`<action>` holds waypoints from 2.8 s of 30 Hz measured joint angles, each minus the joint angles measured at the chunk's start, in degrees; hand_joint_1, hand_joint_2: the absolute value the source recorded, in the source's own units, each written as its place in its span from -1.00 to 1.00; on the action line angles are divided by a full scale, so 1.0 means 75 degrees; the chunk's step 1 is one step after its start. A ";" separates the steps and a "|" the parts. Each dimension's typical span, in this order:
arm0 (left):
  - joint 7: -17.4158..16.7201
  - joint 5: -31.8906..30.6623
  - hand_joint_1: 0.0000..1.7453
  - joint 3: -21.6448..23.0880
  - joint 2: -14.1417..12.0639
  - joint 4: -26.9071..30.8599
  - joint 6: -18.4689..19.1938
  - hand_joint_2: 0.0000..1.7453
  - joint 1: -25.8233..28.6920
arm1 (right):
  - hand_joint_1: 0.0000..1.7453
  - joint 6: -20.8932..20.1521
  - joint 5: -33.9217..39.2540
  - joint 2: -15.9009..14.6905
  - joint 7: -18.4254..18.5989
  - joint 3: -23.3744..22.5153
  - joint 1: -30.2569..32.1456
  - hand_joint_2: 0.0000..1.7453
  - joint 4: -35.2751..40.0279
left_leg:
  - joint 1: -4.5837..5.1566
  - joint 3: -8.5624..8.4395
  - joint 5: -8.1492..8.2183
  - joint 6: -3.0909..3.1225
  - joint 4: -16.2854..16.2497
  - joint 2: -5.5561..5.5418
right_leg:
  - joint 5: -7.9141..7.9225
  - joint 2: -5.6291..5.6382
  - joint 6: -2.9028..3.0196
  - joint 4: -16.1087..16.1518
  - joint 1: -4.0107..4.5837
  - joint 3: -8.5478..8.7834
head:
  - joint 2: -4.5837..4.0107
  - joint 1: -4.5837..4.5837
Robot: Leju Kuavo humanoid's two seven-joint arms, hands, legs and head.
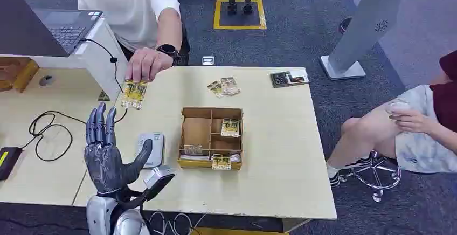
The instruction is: Pass the card to the sensor for recognition and then transmit it.
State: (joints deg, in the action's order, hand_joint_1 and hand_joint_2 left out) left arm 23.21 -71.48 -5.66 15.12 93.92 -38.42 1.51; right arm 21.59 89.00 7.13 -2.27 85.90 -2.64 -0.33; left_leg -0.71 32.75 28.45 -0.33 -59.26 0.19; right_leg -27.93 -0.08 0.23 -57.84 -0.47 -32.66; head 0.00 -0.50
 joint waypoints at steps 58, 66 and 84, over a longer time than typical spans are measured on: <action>-0.1083 0.8896 1.00 0.2614 -0.1282 -0.1906 0.1253 1.00 -0.1138 | -1.00 0.0108 0.0009 0.0003 -0.0003 -0.0044 0.0005 1.00 -0.0012 | 0.0001 0.0001 0.0000 0.0000 -0.0002 0.0002 | 0.0000 0.0001 0.0000 0.0002 -0.0001 -0.0001 | 0.0000 0.0000; -0.1387 1.0481 1.00 0.3206 -0.1787 -0.1999 0.1874 1.00 -0.1328 | -1.00 0.0137 0.0009 0.0023 -0.0012 -0.0087 0.0013 1.00 -0.0012 | 0.0001 0.0001 0.0000 0.0000 -0.0002 0.0001 | 0.0000 0.0001 0.0000 0.0002 -0.0001 -0.0001 | 0.0000 0.0000; -0.1839 0.9787 1.00 0.3620 -0.2218 -0.3821 0.1673 1.00 -0.2158 | -1.00 0.0093 -0.0012 0.0020 -0.0003 -0.0087 0.0014 1.00 -0.0012 | 0.0001 -0.0001 -0.0001 0.0000 -0.0002 0.0000 | 0.0001 0.0001 0.0000 0.0001 -0.0001 0.0002 | 0.0000 0.0000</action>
State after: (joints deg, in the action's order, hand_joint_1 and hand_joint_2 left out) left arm 9.42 1.92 21.49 -1.51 65.26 -25.88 -14.67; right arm 22.29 88.91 7.28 -2.29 85.24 -2.54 -0.42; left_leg -0.70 32.74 28.44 -0.32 -59.27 0.20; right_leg -27.92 -0.07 0.23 -57.83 -0.47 -32.65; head 0.00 -0.50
